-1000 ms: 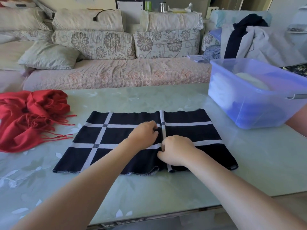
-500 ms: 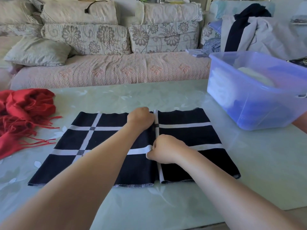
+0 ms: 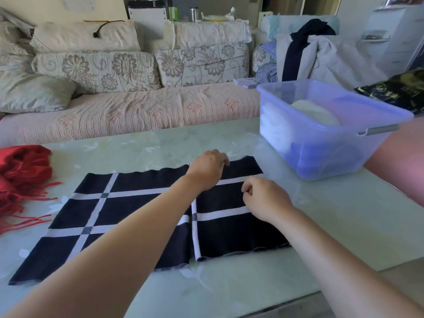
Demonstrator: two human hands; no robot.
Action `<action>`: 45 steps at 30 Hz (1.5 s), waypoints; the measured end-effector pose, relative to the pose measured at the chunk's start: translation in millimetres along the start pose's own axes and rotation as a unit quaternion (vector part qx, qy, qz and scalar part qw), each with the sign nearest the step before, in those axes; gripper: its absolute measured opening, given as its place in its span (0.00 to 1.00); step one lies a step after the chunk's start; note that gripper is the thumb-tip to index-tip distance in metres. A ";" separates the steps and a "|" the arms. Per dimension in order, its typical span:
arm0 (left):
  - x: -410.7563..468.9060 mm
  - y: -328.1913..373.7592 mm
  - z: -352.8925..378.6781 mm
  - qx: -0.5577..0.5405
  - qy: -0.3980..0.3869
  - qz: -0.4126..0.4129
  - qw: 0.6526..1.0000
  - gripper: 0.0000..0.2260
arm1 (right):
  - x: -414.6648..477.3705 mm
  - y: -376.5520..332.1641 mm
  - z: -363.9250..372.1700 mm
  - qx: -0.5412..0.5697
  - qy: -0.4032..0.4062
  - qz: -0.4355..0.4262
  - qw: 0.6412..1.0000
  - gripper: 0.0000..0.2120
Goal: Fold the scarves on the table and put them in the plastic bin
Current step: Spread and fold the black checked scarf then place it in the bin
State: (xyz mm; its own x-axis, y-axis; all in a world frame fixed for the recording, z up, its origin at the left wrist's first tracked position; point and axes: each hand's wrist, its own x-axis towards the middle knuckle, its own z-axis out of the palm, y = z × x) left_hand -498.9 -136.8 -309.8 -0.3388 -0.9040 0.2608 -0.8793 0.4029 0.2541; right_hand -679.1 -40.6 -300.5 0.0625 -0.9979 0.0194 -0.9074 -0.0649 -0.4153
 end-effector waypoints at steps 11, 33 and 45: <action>51.9 85.0 28.9 0.275 -0.173 0.276 0.905 0.30 | 4.0 41.4 -20.2 -0.039 -0.067 0.165 0.983 0.18; -71.8 -139.5 -117.5 0.076 0.027 0.056 0.995 0.16 | -9.2 -169.9 35.2 0.316 -0.211 -0.005 0.925 0.07; -146.5 -187.2 -80.1 0.073 -0.073 -0.145 0.984 0.21 | -29.4 -216.0 90.9 0.201 -0.291 -0.077 0.932 0.14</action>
State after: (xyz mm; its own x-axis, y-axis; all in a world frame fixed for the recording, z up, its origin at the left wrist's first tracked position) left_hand -257.9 -68.3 -320.9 -0.1006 -0.9932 0.0582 -0.9812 0.1087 0.1592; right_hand -447.1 3.5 -294.1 0.5009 -0.7956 -0.3409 -0.6471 -0.0827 -0.7579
